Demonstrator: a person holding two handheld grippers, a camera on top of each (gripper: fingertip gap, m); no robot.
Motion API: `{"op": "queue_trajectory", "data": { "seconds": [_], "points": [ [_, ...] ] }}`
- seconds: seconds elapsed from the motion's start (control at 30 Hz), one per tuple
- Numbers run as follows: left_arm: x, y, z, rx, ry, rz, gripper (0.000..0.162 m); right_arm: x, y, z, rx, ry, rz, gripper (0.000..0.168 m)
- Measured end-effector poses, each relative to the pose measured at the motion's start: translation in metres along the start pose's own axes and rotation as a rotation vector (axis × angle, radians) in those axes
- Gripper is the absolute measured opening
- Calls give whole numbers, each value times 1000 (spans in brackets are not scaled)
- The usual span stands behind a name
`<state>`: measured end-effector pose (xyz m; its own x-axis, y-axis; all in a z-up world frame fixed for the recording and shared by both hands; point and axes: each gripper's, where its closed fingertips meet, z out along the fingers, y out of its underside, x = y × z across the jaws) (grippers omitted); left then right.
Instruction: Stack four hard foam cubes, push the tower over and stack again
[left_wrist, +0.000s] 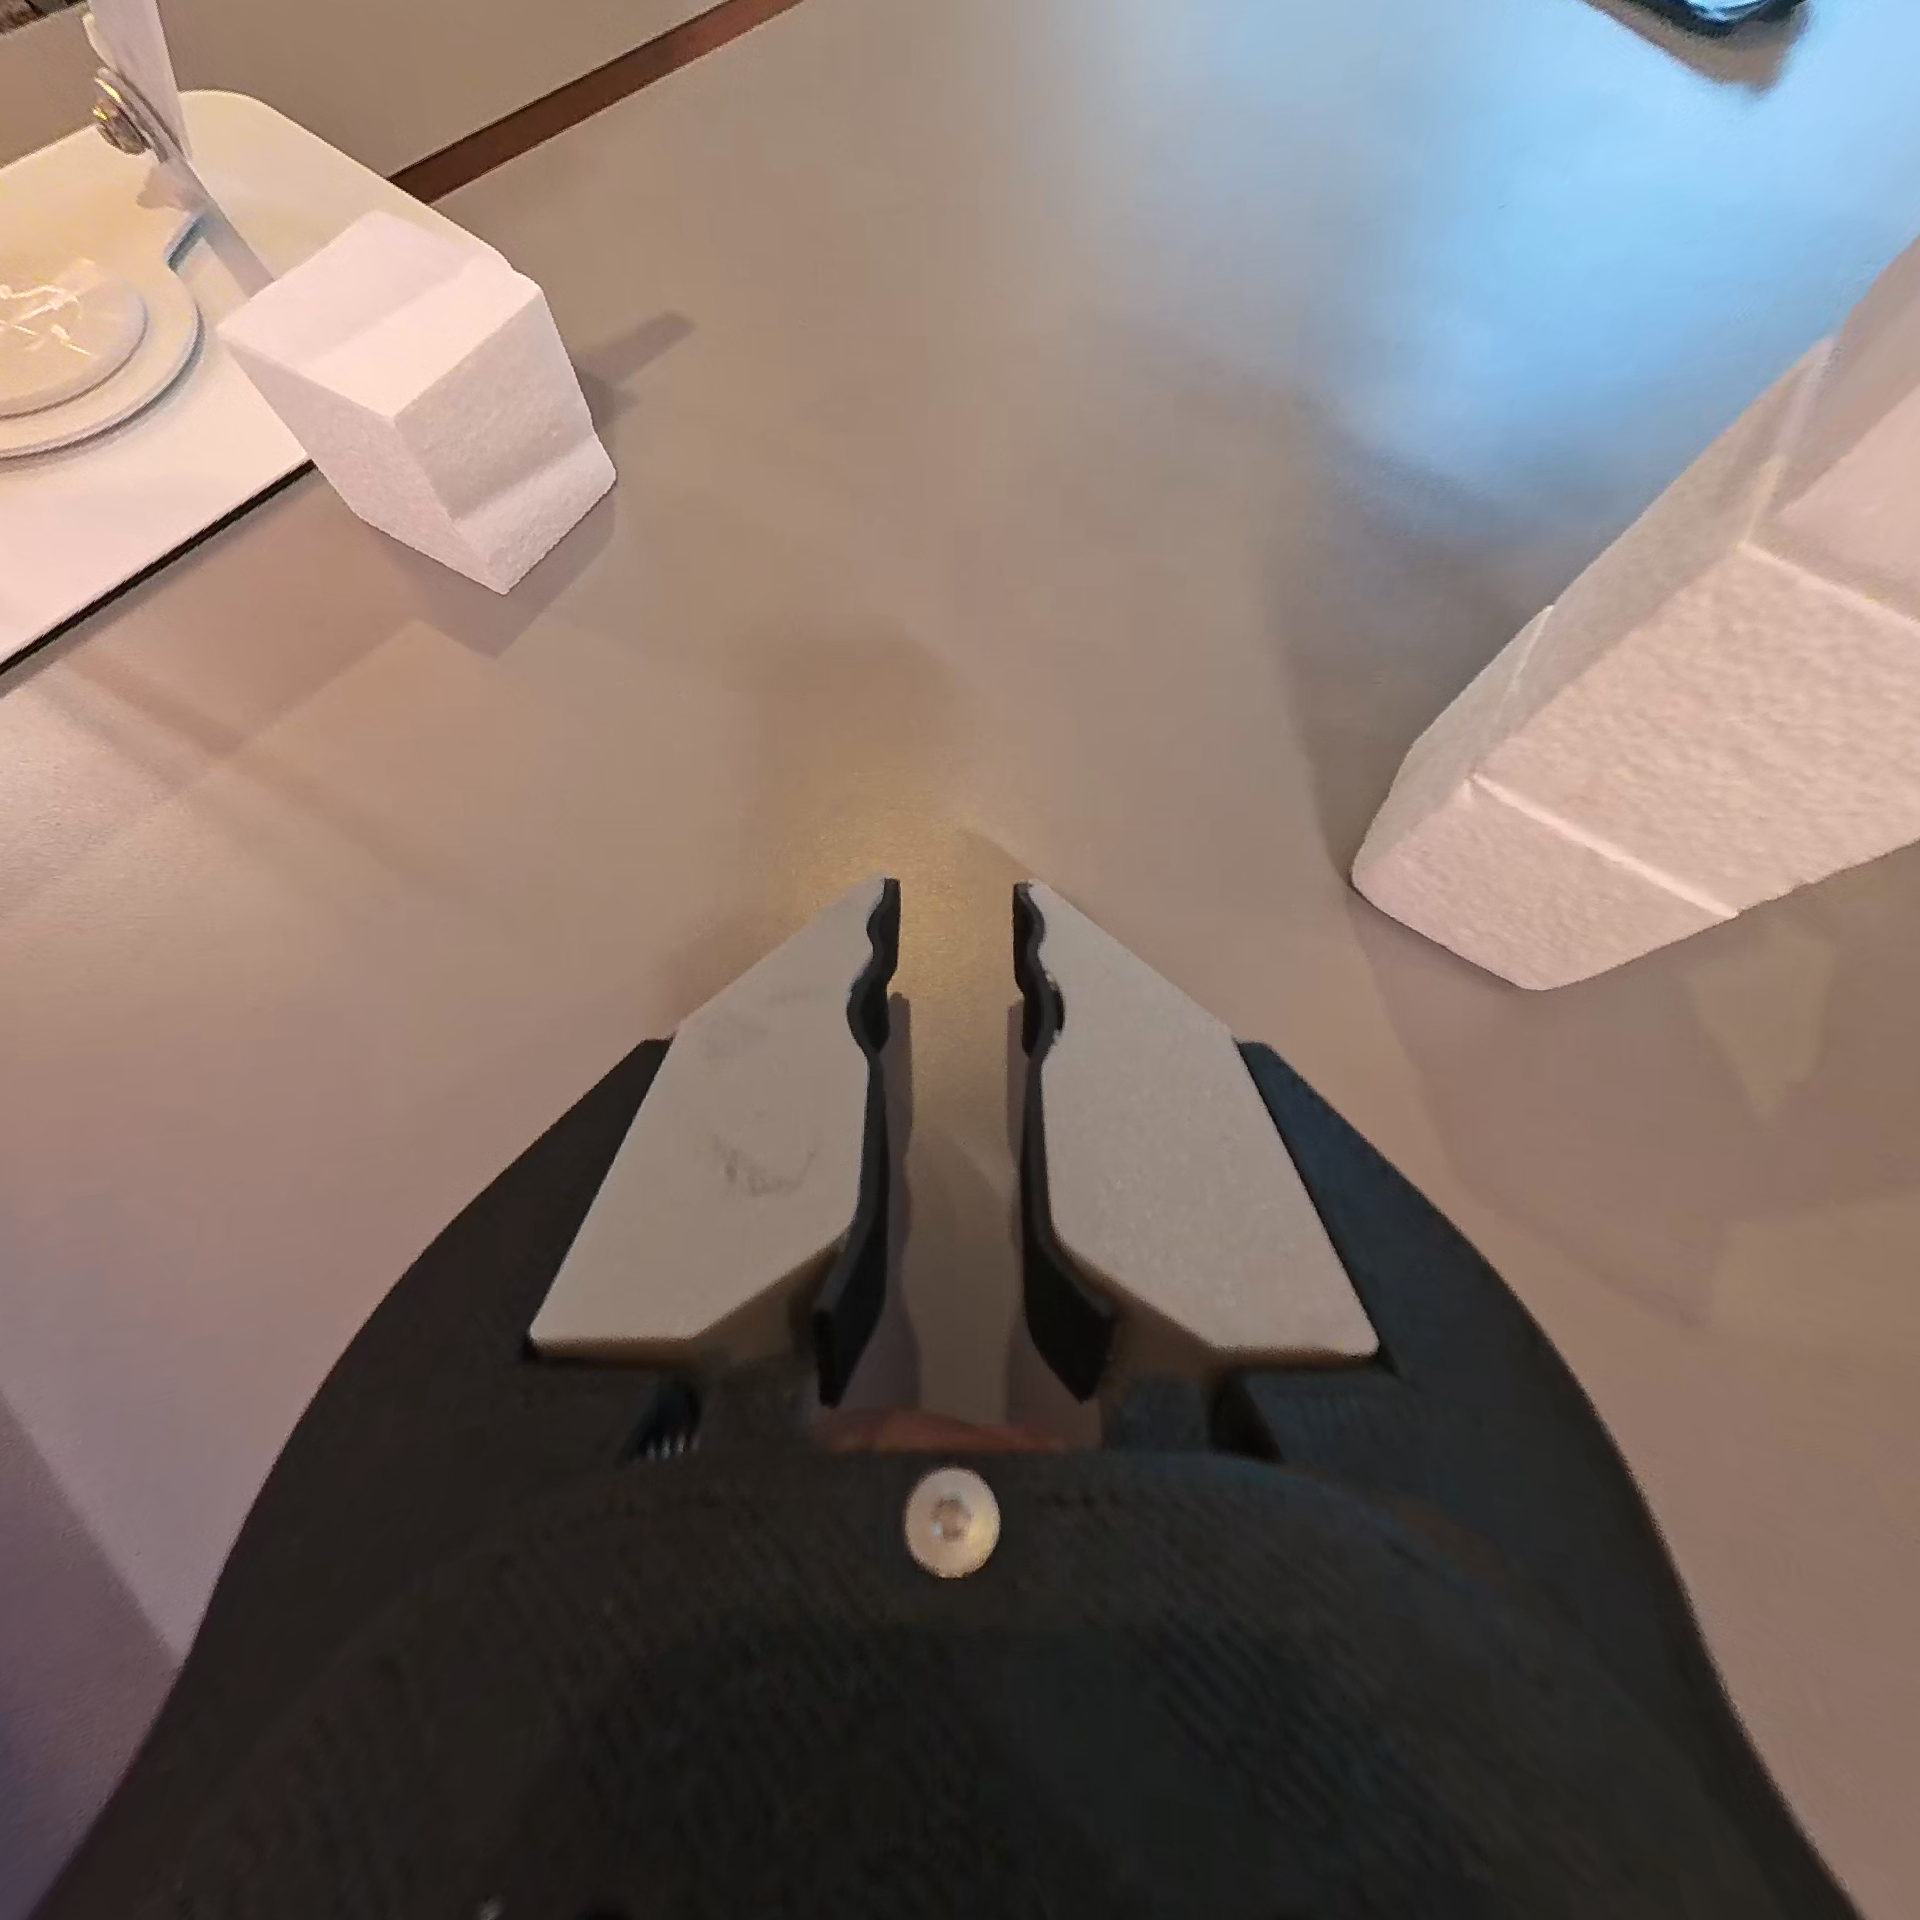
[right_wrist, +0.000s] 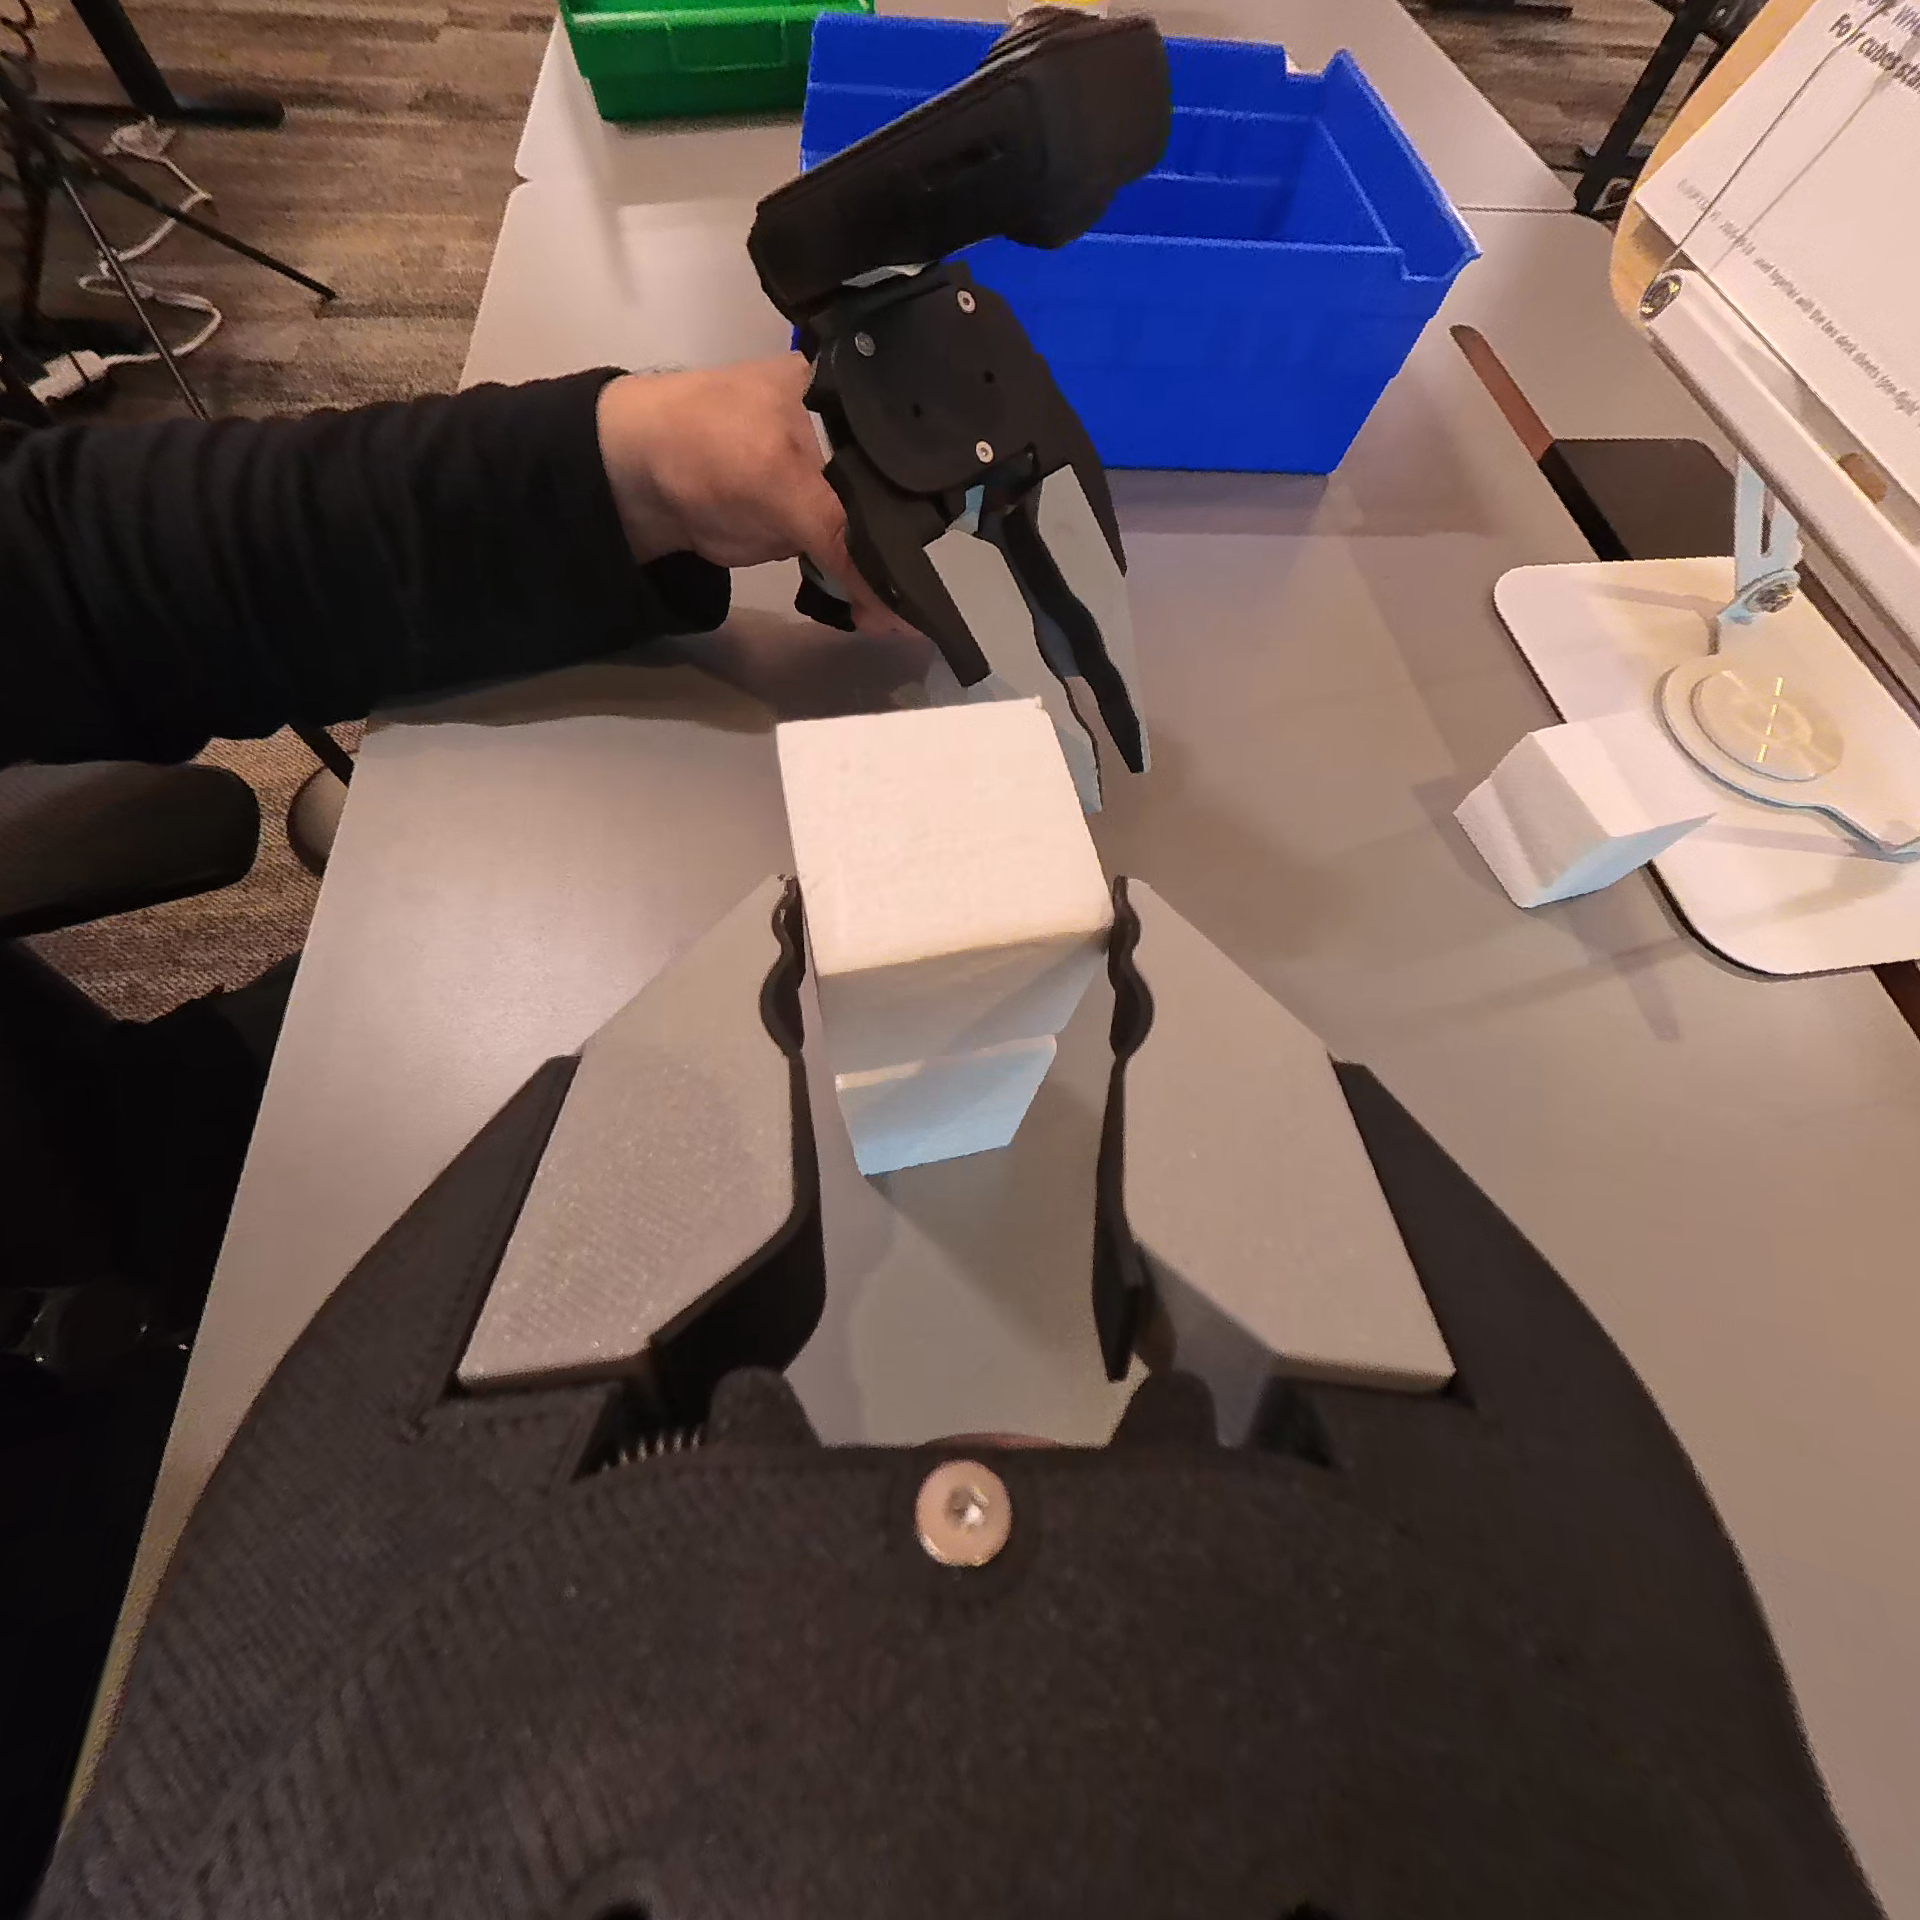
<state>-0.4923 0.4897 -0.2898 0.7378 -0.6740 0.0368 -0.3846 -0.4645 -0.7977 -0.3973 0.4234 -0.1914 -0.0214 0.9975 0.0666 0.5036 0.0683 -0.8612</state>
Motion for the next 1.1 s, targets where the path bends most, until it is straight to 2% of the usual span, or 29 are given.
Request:
{"op": "queue_trajectory", "data": {
  "seconds": [0.53, 0.73, 0.9, 1.03, 1.1],
  "points": [
    [0, 1, 0, 0, 6, -5, 20, 1, 2, 1, 3, 0, 0, 57],
    [-1, 6, 2, -21, 17, -37, 23, -1, 0, 1, 18, -4, -10, 64],
    [-2, 6, 2, -13, 29, -67, 30, 2, -8, -10, 72, -4, -2, 69],
    [-11, 5, 3, 1, -6, -88, 45, 10, -19, -33, 192, 25, -10, 67],
    [-14, 6, 4, 6, -14, -101, 47, 19, -17, -49, 258, 50, -3, 66]
  ]
}}
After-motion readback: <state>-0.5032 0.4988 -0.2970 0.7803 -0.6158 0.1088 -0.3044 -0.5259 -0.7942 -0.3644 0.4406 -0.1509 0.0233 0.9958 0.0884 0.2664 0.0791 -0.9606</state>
